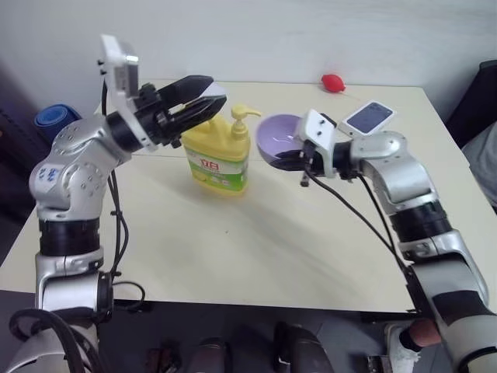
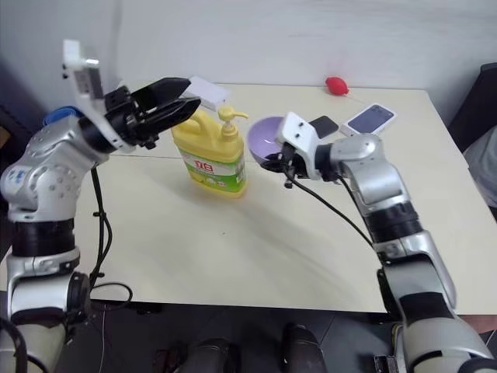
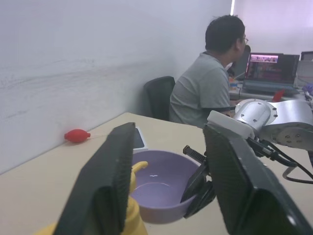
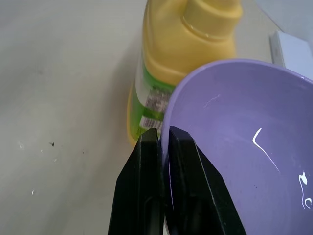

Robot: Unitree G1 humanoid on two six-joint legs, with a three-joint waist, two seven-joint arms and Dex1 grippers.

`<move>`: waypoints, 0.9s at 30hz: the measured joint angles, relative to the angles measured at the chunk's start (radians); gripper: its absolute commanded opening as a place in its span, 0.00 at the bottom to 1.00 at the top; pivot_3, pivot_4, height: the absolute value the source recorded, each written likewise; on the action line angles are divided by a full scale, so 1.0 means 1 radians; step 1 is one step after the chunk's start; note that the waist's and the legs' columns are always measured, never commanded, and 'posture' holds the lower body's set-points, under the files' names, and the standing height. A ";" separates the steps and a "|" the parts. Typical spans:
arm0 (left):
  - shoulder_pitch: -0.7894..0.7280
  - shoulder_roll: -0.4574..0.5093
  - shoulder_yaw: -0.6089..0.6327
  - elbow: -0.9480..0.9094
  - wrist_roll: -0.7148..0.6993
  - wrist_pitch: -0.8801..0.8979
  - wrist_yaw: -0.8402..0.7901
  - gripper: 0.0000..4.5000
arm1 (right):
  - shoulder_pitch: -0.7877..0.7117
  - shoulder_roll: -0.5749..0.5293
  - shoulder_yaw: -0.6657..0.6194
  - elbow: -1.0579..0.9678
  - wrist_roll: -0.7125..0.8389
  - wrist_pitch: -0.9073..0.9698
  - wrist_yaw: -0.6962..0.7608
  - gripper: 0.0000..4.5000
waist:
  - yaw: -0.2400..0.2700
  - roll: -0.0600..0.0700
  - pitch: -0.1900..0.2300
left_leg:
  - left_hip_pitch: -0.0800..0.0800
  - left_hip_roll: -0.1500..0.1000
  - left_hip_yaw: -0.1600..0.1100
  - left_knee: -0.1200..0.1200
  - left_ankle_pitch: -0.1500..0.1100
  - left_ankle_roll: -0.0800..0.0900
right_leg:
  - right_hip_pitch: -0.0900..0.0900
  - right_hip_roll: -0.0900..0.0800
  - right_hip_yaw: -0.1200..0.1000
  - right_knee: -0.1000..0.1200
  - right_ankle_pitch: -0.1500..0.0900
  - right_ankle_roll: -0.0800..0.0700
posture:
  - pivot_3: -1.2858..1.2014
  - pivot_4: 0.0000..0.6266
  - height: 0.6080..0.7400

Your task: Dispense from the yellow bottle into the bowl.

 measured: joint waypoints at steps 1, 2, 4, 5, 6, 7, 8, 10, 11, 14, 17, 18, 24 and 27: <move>-0.031 -0.014 -0.015 0.049 0.024 -0.019 -0.008 0.22 | -0.015 0.008 0.000 0.037 -0.009 -0.015 0.000 0.00 | -0.001 0.000 0.000 | -0.004 -0.001 0.000 0.002 0.000 0.000 | -0.003 0.000 -0.001 0.000 0.001 0.001 | 0.52 0.24 1.00; -0.057 -0.029 -0.028 0.088 0.048 -0.037 -0.011 0.14 | -0.025 0.018 0.000 0.062 -0.016 -0.031 0.001 0.00 | -0.005 0.000 0.000 | -0.009 0.000 0.000 0.005 0.000 0.000 | -0.007 0.000 -0.002 0.000 0.001 0.002 | 0.52 0.24 1.00; -0.117 -0.073 -0.057 0.186 0.105 -0.087 -0.011 0.01 | -0.042 0.040 0.000 0.120 -0.029 -0.055 0.002 0.00 | -0.008 0.000 0.000 | -0.012 -0.001 0.000 0.007 0.000 0.000 | -0.008 0.000 -0.005 0.001 0.001 0.002 | 0.52 0.24 1.00; -0.142 -0.092 -0.067 0.226 0.131 -0.107 -0.007 0.00 | -0.046 0.047 0.000 0.133 -0.034 -0.063 0.001 0.00 | -0.010 0.000 0.000 | -0.012 -0.001 0.000 0.008 0.000 0.000 | -0.008 0.000 -0.006 0.002 0.001 0.002 | 0.52 0.24 1.00; -0.180 -0.113 -0.081 0.289 0.167 -0.144 -0.004 0.00 | -0.053 0.056 0.000 0.151 -0.037 -0.076 0.001 0.00 | -0.014 0.000 0.000 | -0.012 -0.001 0.000 0.008 0.000 0.000 | -0.008 0.000 -0.007 0.002 0.001 0.002 | 0.52 0.24 1.00; -0.198 -0.124 -0.088 0.321 0.190 -0.169 -0.003 0.00 | -0.057 0.062 0.000 0.157 -0.038 -0.082 0.002 0.00 | -0.017 0.000 0.000 | -0.012 -0.001 0.000 0.008 0.000 0.000 | -0.008 0.000 -0.007 0.002 0.001 0.002 | 0.52 0.24 1.00; -0.211 -0.131 -0.098 0.347 0.209 -0.186 -0.007 0.00 | -0.058 0.066 0.000 0.159 -0.038 -0.089 0.003 0.00 | -0.022 0.000 0.000 | -0.013 -0.001 0.000 0.008 0.000 0.000 | -0.008 0.000 -0.007 0.002 0.001 0.002 | 0.52 0.24 1.00; -0.233 -0.149 -0.124 0.405 0.255 -0.227 -0.014 0.00 | -0.062 0.075 0.000 0.159 -0.041 -0.098 0.005 0.00 | -0.029 0.000 0.000 | -0.012 -0.001 -0.001 0.008 0.000 0.000 | -0.008 0.000 -0.008 0.002 0.001 0.002 | 0.52 0.24 1.00; -0.238 -0.162 -0.134 0.431 0.276 -0.245 -0.020 0.00 | -0.065 0.076 0.000 0.159 -0.043 -0.099 0.005 0.00 | -0.031 0.000 0.000 | -0.012 -0.001 -0.001 0.008 0.000 0.000 | -0.008 0.000 -0.007 0.002 0.001 0.002 | 0.52 0.24 1.00; -0.241 -0.183 -0.144 0.482 0.316 -0.279 -0.031 0.00 | -0.071 0.076 -0.012 0.158 -0.044 -0.099 0.003 0.00 | -0.033 0.000 0.000 | -0.013 0.000 -0.002 0.008 0.000 0.000 | -0.009 0.000 -0.007 0.003 0.001 0.001 | 0.52 0.24 1.00; -0.254 -0.188 -0.133 0.504 0.341 -0.296 -0.009 0.00 | -0.071 0.076 -0.025 0.150 -0.044 -0.097 -0.001 0.00 | -0.031 0.000 0.000 | -0.013 0.000 -0.003 0.009 0.000 0.000 | -0.009 -0.002 -0.007 0.004 0.001 0.002 | 0.52 0.24 1.00; -0.254 -0.190 -0.125 0.510 0.342 -0.299 -0.005 0.00 | -0.071 0.076 -0.026 0.145 -0.044 -0.096 -0.002 0.00 | -0.031 0.000 0.000 | -0.013 0.000 -0.003 0.010 0.000 0.000 | -0.009 -0.002 -0.007 0.005 0.001 0.002 | 0.52 0.24 1.00; -0.267 -0.192 -0.066 0.518 0.333 -0.283 0.010 0.00 | -0.071 0.077 -0.029 0.114 -0.044 -0.081 -0.009 0.00 | -0.029 0.000 0.000 | -0.014 0.000 -0.005 0.011 0.000 0.000 | -0.010 -0.002 -0.007 0.006 0.001 0.002 | 0.52 0.24 1.00; -0.279 -0.176 -0.070 0.518 0.352 -0.278 0.010 0.00 | -0.071 0.083 -0.029 0.114 -0.044 -0.073 -0.010 0.00 | -0.030 0.000 0.000 | -0.014 0.000 -0.005 0.011 0.000 0.000 | -0.011 -0.002 -0.007 0.007 0.001 0.001 | 0.52 0.24 1.00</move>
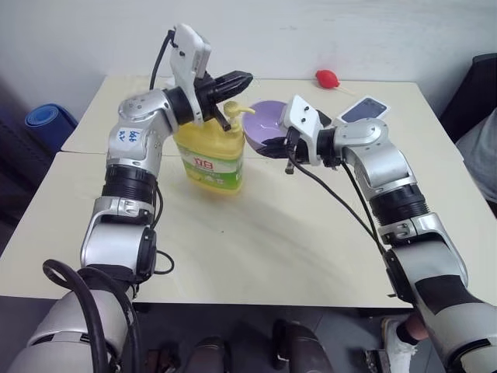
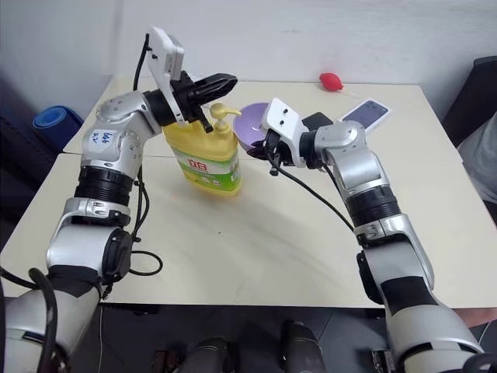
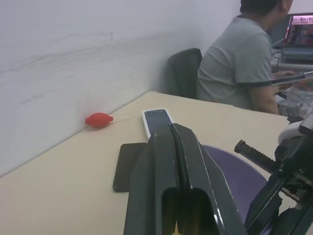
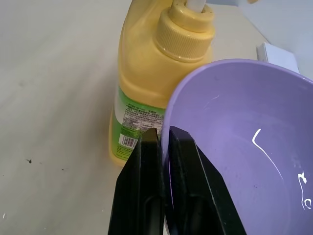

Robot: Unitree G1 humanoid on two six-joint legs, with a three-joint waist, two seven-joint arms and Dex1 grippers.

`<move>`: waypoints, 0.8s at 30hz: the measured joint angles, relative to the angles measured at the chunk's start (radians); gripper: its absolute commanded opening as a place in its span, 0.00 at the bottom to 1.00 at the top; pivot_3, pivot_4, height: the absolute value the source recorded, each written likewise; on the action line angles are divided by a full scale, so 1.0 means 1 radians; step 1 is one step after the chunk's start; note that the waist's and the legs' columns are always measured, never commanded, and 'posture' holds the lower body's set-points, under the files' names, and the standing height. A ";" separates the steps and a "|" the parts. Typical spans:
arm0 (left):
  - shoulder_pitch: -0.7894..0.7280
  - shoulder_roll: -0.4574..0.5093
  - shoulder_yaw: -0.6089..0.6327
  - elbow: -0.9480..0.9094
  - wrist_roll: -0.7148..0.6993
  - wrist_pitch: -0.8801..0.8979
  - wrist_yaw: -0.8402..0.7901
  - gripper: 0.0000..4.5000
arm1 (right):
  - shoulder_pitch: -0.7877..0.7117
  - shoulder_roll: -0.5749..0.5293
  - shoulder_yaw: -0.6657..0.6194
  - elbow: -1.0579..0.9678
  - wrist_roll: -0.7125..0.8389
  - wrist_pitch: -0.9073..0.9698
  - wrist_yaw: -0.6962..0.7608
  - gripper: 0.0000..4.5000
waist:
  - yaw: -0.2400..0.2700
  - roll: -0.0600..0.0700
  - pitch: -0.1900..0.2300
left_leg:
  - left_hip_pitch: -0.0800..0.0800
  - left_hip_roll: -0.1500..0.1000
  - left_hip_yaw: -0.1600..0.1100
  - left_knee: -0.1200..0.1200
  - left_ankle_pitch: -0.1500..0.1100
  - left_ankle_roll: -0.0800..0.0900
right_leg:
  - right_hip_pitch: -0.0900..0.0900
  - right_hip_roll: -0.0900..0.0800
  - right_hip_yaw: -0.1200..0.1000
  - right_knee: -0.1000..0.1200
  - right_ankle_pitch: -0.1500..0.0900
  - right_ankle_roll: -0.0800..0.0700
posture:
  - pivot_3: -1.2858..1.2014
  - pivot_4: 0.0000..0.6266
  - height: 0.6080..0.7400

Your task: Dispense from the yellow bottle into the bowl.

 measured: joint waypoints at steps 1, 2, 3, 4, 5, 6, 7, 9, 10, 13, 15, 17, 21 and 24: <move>0.001 0.002 -0.007 0.000 0.010 0.001 -0.006 0.00 | 0.000 0.000 0.000 0.000 0.000 0.001 0.000 0.00 | 0.000 0.000 0.000 | 0.000 0.000 0.000 0.000 0.000 0.000 | 0.000 0.000 0.000 0.001 0.000 0.000 | 0.52 0.24 1.00; 0.004 0.001 -0.015 0.000 0.016 0.004 -0.012 0.00 | 0.000 0.001 0.000 0.000 0.000 0.001 0.000 0.00 | 0.000 0.000 0.000 | 0.000 0.000 0.000 0.000 0.000 0.000 | -0.001 0.000 0.000 0.001 0.000 0.000 | 0.52 0.24 1.00; 0.010 0.001 -0.023 -0.003 0.017 0.021 -0.022 0.00 | 0.000 0.003 0.000 0.000 0.000 0.002 -0.001 0.00 | 0.000 0.000 0.000 | 0.000 0.000 0.001 0.000 0.000 0.000 | -0.001 0.000 0.000 0.001 0.000 0.000 | 0.52 0.24 1.00; 0.019 -0.001 -0.027 -0.009 0.018 0.033 -0.028 0.00 | 0.000 0.004 0.000 0.000 0.000 0.002 -0.002 0.00 | 0.000 0.000 0.000 | 0.000 0.000 0.001 0.000 0.000 0.000 | -0.001 0.000 0.000 0.001 0.000 0.000 | 0.52 0.24 1.00; 0.023 -0.001 -0.029 -0.022 0.020 0.041 -0.029 0.00 | 0.000 0.004 0.000 0.000 0.000 0.002 -0.002 0.00 | -0.001 0.000 0.000 | 0.000 0.000 0.001 0.000 0.000 0.000 | -0.001 0.000 0.000 0.001 0.000 0.000 | 0.52 0.24 1.00; 0.023 0.000 -0.032 -0.028 0.023 0.052 -0.028 0.00 | 0.000 0.005 0.000 0.000 0.000 0.002 -0.002 0.00 | -0.001 0.000 0.000 | 0.000 0.000 0.001 0.000 0.000 0.000 | -0.001 0.000 0.000 0.001 0.000 0.000 | 0.52 0.24 1.00; 0.023 0.000 -0.034 -0.032 0.028 0.060 -0.025 0.00 | 0.000 0.005 0.000 0.000 0.000 0.003 -0.002 0.00 | 0.000 0.000 0.000 | 0.000 0.000 0.001 0.000 0.000 0.000 | -0.001 0.000 0.000 0.002 0.000 0.000 | 0.52 0.24 1.00; 0.025 -0.001 -0.038 -0.038 0.032 0.071 -0.019 0.00 | 0.000 0.006 0.000 0.000 0.000 0.004 -0.002 0.00 | 0.000 0.000 0.000 | 0.000 0.000 0.001 0.001 0.000 0.000 | -0.001 0.000 0.001 0.002 0.000 0.000 | 0.52 0.24 1.00; 0.027 -0.001 -0.039 -0.042 0.033 0.078 -0.018 0.00 | 0.000 0.006 0.000 -0.001 0.000 0.004 -0.002 0.00 | 0.000 0.000 0.000 | 0.001 0.000 0.001 0.001 0.000 0.000 | -0.001 0.000 0.001 0.003 0.000 0.000 | 0.52 0.24 1.00; 0.032 0.000 -0.045 -0.059 0.038 0.103 -0.019 0.00 | 0.000 0.006 0.000 -0.006 0.000 0.006 -0.002 0.00 | 0.000 0.000 0.000 | 0.001 0.000 0.001 0.002 0.000 0.000 | 0.000 0.000 0.002 0.003 0.000 0.000 | 0.52 0.24 1.00; 0.041 -0.002 -0.051 -0.068 0.040 0.108 -0.018 0.00 | 0.000 0.006 -0.001 -0.012 0.000 0.008 -0.002 0.00 | 0.000 0.000 0.000 | 0.002 0.000 0.001 0.002 0.000 0.000 | 0.000 0.000 0.002 0.004 0.000 0.000 | 0.52 0.24 1.00; 0.045 -0.004 -0.052 -0.069 0.041 0.110 -0.010 0.00 | 0.000 0.006 -0.001 -0.016 0.000 0.011 -0.002 0.00 | 0.000 0.000 0.000 | 0.004 0.000 0.001 0.002 0.000 0.000 | 0.002 0.000 0.003 0.004 0.000 0.000 | 0.52 0.24 1.00; 0.062 -0.016 -0.052 -0.076 0.044 0.107 0.003 0.00 | 0.000 0.006 -0.005 -0.028 0.000 0.023 -0.002 0.00 | 0.001 0.000 -0.001 | 0.007 0.001 0.001 0.002 0.000 0.000 | 0.006 0.000 0.003 0.004 0.000 0.000 | 0.52 0.24 1.00; 0.068 -0.022 -0.052 -0.072 0.049 0.096 0.012 0.00 | 0.000 0.006 -0.011 -0.040 0.001 0.026 -0.002 0.00 | 0.001 0.000 -0.003 | 0.007 0.001 0.001 0.002 0.000 0.000 | 0.007 0.000 0.003 0.004 0.000 0.000 | 0.52 0.24 1.00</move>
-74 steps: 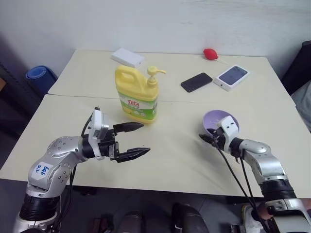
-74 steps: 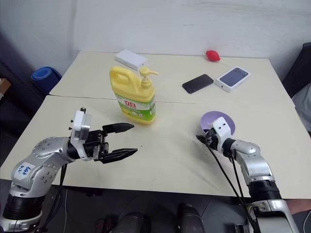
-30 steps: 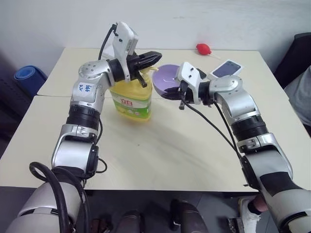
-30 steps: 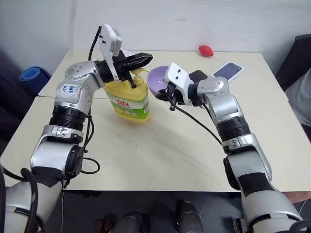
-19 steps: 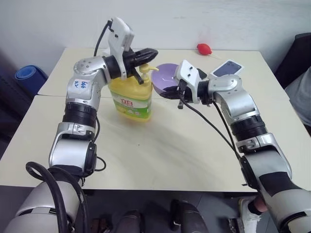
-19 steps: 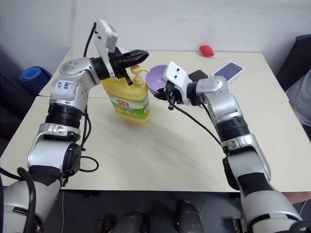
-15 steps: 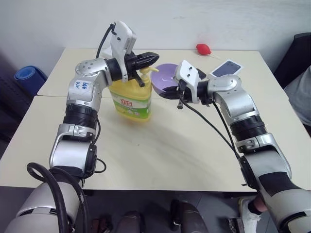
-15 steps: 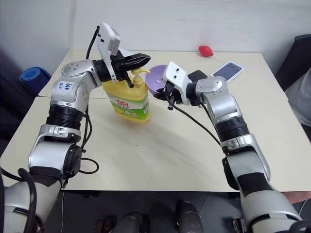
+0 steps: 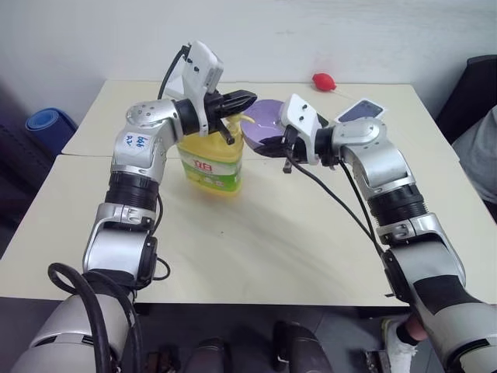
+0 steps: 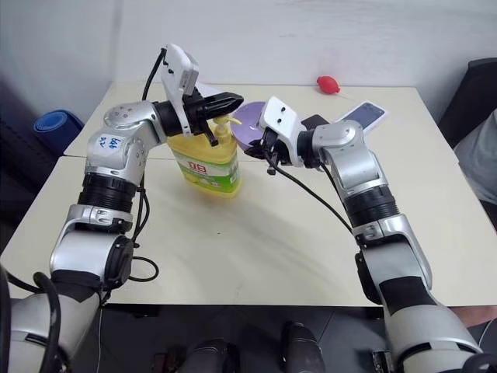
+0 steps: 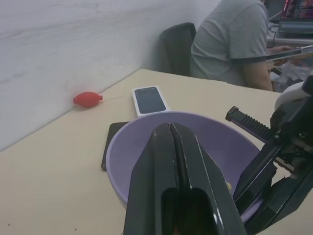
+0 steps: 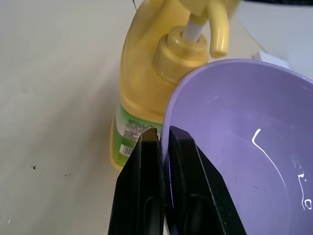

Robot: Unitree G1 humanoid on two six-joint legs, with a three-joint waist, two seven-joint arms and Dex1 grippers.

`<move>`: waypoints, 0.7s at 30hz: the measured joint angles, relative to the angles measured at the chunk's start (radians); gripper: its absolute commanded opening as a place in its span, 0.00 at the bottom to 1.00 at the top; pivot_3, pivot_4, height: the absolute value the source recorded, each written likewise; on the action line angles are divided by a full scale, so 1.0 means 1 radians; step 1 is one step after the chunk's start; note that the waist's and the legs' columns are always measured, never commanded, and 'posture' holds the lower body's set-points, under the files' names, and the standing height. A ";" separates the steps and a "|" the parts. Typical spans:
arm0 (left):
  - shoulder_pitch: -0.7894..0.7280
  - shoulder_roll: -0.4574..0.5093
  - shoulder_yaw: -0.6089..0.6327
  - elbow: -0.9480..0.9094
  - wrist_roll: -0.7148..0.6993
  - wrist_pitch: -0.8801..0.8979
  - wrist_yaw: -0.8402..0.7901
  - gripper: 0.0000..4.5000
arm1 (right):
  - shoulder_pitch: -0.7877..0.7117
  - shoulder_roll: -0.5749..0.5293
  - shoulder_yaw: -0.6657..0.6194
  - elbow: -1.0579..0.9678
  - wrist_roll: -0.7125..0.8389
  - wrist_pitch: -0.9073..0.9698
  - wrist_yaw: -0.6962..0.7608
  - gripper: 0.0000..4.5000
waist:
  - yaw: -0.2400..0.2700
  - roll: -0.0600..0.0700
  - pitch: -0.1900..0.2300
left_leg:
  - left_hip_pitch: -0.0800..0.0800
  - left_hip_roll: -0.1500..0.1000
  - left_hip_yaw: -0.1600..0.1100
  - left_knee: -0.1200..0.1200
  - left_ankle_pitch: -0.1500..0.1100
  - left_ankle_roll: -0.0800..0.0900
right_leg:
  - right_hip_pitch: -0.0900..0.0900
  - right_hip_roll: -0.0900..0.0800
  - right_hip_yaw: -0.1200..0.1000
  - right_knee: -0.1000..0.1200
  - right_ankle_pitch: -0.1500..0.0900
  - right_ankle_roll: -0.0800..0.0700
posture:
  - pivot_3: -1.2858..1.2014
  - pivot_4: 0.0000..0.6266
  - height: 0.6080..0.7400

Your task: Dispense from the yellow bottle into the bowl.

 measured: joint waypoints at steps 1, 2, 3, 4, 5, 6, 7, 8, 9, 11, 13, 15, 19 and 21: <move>0.001 -0.001 0.000 0.002 0.000 -0.003 0.004 0.00 | 0.000 0.000 0.000 0.000 0.001 0.002 0.000 0.00 | 0.000 0.000 0.000 | 0.000 0.000 0.000 0.000 0.000 0.000 | 0.000 0.000 0.000 0.000 0.000 0.000 | 0.52 0.24 1.00; 0.002 -0.001 0.000 0.003 0.000 -0.006 0.007 0.00 | 0.000 0.000 0.000 -0.001 0.001 0.004 0.000 0.00 | 0.000 0.000 0.000 | 0.000 0.000 0.000 0.000 0.000 0.000 | 0.000 0.000 0.000 0.000 0.000 0.000 | 0.52 0.24 1.00; 0.002 -0.002 0.001 0.007 0.000 -0.012 0.011 0.00 | 0.000 0.000 0.000 -0.002 0.002 0.007 0.001 0.00 | 0.000 0.000 -0.001 | 0.000 0.000 0.000 0.000 0.000 0.000 | 0.000 0.000 0.000 0.000 0.000 0.000 | 0.52 0.24 1.00; 0.003 -0.002 0.001 0.011 0.000 -0.018 0.012 0.00 | 0.000 0.000 0.000 -0.004 0.003 0.011 0.001 0.00 | 0.000 0.000 -0.001 | 0.000 0.000 0.000 0.000 0.000 0.000 | 0.000 0.000 0.000 0.000 0.000 0.000 | 0.52 0.24 1.00; 0.005 -0.002 0.002 0.014 0.000 -0.025 0.013 0.00 | 0.000 0.000 0.000 -0.006 0.004 0.016 0.002 0.00 | 0.000 0.000 -0.001 | 0.001 0.000 0.000 0.000 0.000 0.000 | 0.001 0.000 0.000 0.000 0.000 0.000 | 0.52 0.24 1.00; 0.007 -0.003 0.003 0.015 0.000 -0.032 0.014 0.00 | 0.000 0.000 0.000 -0.008 0.007 0.020 0.002 0.00 | 0.000 0.000 -0.002 | 0.001 0.000 0.000 0.000 0.000 0.000 | 0.001 0.000 0.000 0.000 0.000 0.000 | 0.52 0.24 1.00; 0.009 -0.003 0.005 0.016 0.000 -0.035 0.015 0.00 | 0.000 0.000 0.000 -0.010 0.009 0.022 0.003 0.00 | 0.000 0.000 -0.002 | 0.001 0.000 0.000 0.000 0.000 0.000 | 0.001 0.000 0.001 0.000 0.000 0.000 | 0.52 0.24 1.00; 0.012 -0.005 0.010 0.018 0.000 -0.036 0.017 0.00 | 0.000 0.000 0.000 -0.013 0.010 0.025 0.003 0.00 | 0.000 0.000 -0.003 | 0.002 0.000 0.000 0.000 0.000 0.000 | 0.001 0.000 0.001 0.000 0.000 0.000 | 0.52 0.24 1.00; 0.015 -0.006 0.015 0.020 0.000 -0.039 0.019 0.00 | 0.000 0.000 0.000 -0.017 0.012 0.027 0.004 0.00 | 0.000 0.000 -0.003 | 0.002 0.000 0.000 0.000 0.000 0.000 | 0.002 0.000 0.001 0.000 0.000 0.000 | 0.52 0.24 1.00; 0.019 -0.011 0.023 0.026 0.000 -0.042 0.022 0.00 | 0.000 0.001 0.000 -0.022 0.016 0.035 0.005 0.00 | 0.000 0.000 -0.004 | 0.005 0.000 0.001 -0.001 0.000 0.000 | 0.003 0.000 0.002 0.000 0.000 0.000 | 0.52 0.24 1.00; 0.023 -0.012 0.032 0.036 0.000 -0.049 0.024 0.00 | 0.001 0.004 0.000 -0.031 0.022 0.047 0.007 0.00 | 0.001 0.000 -0.004 | 0.009 0.000 0.002 -0.002 0.000 0.000 | 0.006 0.000 0.003 0.000 0.000 0.000 | 0.52 0.24 1.00; 0.036 -0.015 0.037 0.047 0.000 -0.062 0.026 0.00 | 0.001 0.004 -0.001 -0.042 0.032 0.057 0.012 0.00 | 0.000 0.000 -0.005 | 0.016 0.001 0.003 -0.003 0.000 -0.001 | 0.011 0.000 0.004 0.000 -0.001 -0.001 | 0.52 0.24 1.00; 0.046 -0.019 0.041 0.052 0.000 -0.069 0.029 0.00 | 0.001 0.004 -0.002 -0.050 0.036 0.071 0.018 0.00 | 0.000 0.002 -0.007 | 0.018 0.002 0.001 -0.003 0.000 -0.002 | 0.014 0.001 0.010 0.000 -0.001 -0.003 | 0.52 0.24 1.00; 0.048 -0.020 0.041 0.052 0.000 -0.069 0.029 0.00 | 0.002 0.004 -0.002 -0.052 0.039 0.082 0.021 0.00 | 0.000 0.002 -0.008 | 0.019 0.002 0.001 -0.003 0.000 -0.002 | 0.014 0.001 0.011 0.001 -0.002 -0.003 | 0.52 0.24 1.00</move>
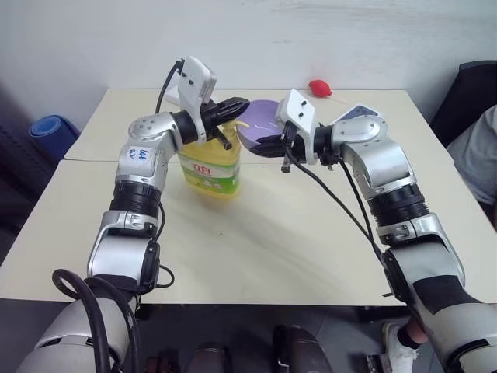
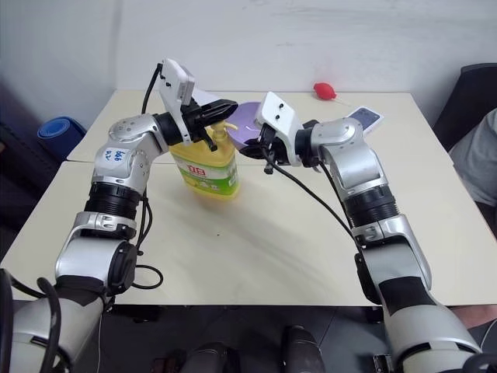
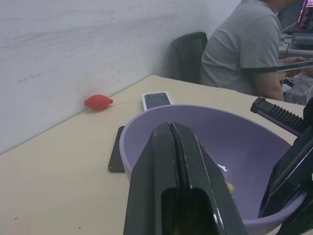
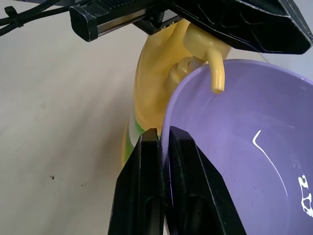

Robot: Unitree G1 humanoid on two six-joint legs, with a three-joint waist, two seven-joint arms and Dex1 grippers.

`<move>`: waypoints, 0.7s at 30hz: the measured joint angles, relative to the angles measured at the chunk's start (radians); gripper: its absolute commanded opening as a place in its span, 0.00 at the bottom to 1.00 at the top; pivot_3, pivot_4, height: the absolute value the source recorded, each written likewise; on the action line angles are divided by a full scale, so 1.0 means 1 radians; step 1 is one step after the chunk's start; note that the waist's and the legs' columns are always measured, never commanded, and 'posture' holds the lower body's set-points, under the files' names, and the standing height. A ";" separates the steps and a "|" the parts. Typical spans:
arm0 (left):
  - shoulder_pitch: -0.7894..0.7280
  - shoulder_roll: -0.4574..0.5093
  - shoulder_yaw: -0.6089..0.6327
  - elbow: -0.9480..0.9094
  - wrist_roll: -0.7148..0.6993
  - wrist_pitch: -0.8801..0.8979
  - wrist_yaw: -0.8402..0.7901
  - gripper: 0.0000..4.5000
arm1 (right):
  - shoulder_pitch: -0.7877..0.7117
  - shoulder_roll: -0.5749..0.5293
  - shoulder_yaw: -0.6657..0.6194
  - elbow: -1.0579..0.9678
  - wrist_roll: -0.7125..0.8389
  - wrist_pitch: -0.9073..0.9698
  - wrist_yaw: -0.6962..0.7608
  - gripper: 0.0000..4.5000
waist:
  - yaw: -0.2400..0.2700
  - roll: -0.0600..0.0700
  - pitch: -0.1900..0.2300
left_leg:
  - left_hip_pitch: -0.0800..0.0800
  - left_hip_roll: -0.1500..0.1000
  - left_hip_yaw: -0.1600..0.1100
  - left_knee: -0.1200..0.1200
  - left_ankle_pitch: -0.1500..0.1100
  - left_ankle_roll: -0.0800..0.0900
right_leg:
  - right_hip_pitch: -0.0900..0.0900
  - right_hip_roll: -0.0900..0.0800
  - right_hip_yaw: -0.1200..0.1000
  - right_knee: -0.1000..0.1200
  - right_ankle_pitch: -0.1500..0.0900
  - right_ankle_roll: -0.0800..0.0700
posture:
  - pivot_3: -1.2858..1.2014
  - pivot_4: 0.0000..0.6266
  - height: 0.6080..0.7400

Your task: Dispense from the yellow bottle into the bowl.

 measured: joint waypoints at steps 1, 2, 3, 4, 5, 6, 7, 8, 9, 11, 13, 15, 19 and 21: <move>0.001 -0.001 0.000 0.000 0.000 0.000 0.000 0.00 | 0.000 0.000 0.000 0.000 0.002 0.002 0.000 0.00 | 0.000 0.000 0.000 | 0.000 0.000 0.000 0.000 0.000 0.000 | 0.000 0.000 0.000 0.000 0.000 0.000 | 0.52 0.24 1.00; 0.001 -0.002 0.002 0.000 0.000 0.000 0.000 0.00 | 0.000 0.000 0.000 0.000 0.003 0.003 0.000 0.00 | 0.000 0.000 0.000 | 0.000 0.000 0.000 0.000 0.000 0.000 | 0.000 0.000 0.000 0.000 0.000 0.000 | 0.52 0.24 1.00; 0.003 -0.004 0.005 0.000 0.000 -0.002 0.000 0.00 | 0.000 0.000 0.000 0.000 0.003 0.003 0.000 0.00 | 0.000 0.000 -0.001 | 0.000 0.000 0.000 0.000 0.000 0.000 | 0.000 0.000 0.000 0.000 0.000 0.000 | 0.52 0.24 1.00; 0.006 -0.006 0.010 0.000 -0.002 -0.006 0.000 0.00 | 0.000 0.000 0.000 0.000 0.003 0.003 0.000 0.00 | 0.000 0.001 -0.001 | 0.001 0.000 0.000 0.000 0.000 0.000 | 0.000 0.000 0.001 0.000 0.000 0.000 | 0.52 0.24 1.00; 0.008 -0.010 0.016 0.000 -0.004 -0.009 0.001 0.00 | 0.000 0.000 0.000 0.000 0.003 0.003 0.000 0.00 | 0.000 0.001 -0.001 | 0.000 0.000 0.000 0.000 0.000 0.000 | 0.000 0.000 0.000 0.000 0.000 0.000 | 0.52 0.24 1.00; 0.011 -0.014 0.025 0.000 -0.009 -0.009 0.000 0.00 | 0.000 0.000 0.000 0.000 0.003 0.003 0.000 0.00 | 0.000 0.001 -0.001 | 0.000 0.000 0.000 0.000 0.000 0.000 | 0.000 0.000 0.000 0.000 0.000 0.000 | 0.52 0.24 1.00; 0.014 -0.020 0.040 0.000 -0.019 -0.009 -0.002 0.00 | 0.000 0.000 -0.001 0.000 0.003 0.003 0.000 0.00 | 0.000 0.001 -0.001 | 0.000 0.000 0.000 0.000 0.000 0.000 | 0.000 0.000 0.000 0.000 0.000 0.000 | 0.52 0.24 1.00; 0.013 -0.024 0.050 -0.001 -0.031 -0.009 -0.005 0.00 | 0.000 0.000 -0.001 0.000 0.003 0.003 0.000 0.00 | 0.000 0.001 -0.001 | 0.000 0.000 0.000 0.000 0.000 0.000 | 0.000 0.000 0.000 0.000 0.000 0.000 | 0.52 0.24 1.00; 0.017 -0.026 0.062 -0.002 -0.045 -0.008 -0.014 0.00 | 0.001 -0.001 -0.001 0.000 0.003 0.003 0.000 0.00 | 0.000 0.001 -0.001 | 0.000 0.000 0.000 0.000 0.000 0.000 | 0.000 0.000 0.000 0.000 0.000 0.000 | 0.52 0.24 1.00; 0.020 -0.030 0.081 -0.008 -0.073 -0.003 -0.037 0.00 | 0.010 -0.001 -0.001 0.000 0.003 0.002 -0.001 0.00 | 0.000 0.000 0.000 | -0.002 0.000 0.000 0.000 0.000 0.000 | -0.001 0.000 0.000 0.000 0.000 0.000 | 0.52 0.24 1.00; 0.022 -0.029 0.101 -0.017 -0.106 0.007 -0.068 0.00 | 0.030 -0.002 -0.002 0.000 0.003 -0.001 -0.007 0.00 | 0.001 0.000 0.000 | -0.004 0.000 -0.001 0.000 0.000 0.000 | -0.003 -0.001 -0.001 -0.001 0.000 0.000 | 0.52 0.24 1.00; 0.025 -0.024 0.118 -0.028 -0.138 0.027 -0.101 0.00 | 0.062 -0.009 -0.002 -0.001 0.003 -0.007 -0.008 0.00 | 0.002 -0.002 0.001 | -0.007 -0.001 -0.001 0.000 0.000 0.000 | -0.005 -0.001 -0.001 -0.001 0.000 0.000 | 0.52 0.24 1.00; 0.031 0.028 0.160 -0.100 -0.210 0.058 -0.156 0.00 | 0.162 -0.045 -0.024 -0.052 0.007 -0.024 -0.021 0.00 | -0.001 -0.004 0.003 | -0.026 -0.002 -0.001 0.003 0.000 0.000 | -0.025 -0.001 -0.001 0.002 0.000 0.000 | 0.52 0.24 1.00; 0.041 0.079 0.184 -0.152 -0.234 0.071 -0.182 0.00 | 0.222 -0.083 -0.045 -0.084 0.012 -0.037 -0.025 0.00 | -0.001 -0.004 0.003 | -0.028 -0.002 0.001 0.001 0.000 0.000 | -0.028 0.000 -0.004 0.002 0.000 0.000 | 0.52 0.24 1.00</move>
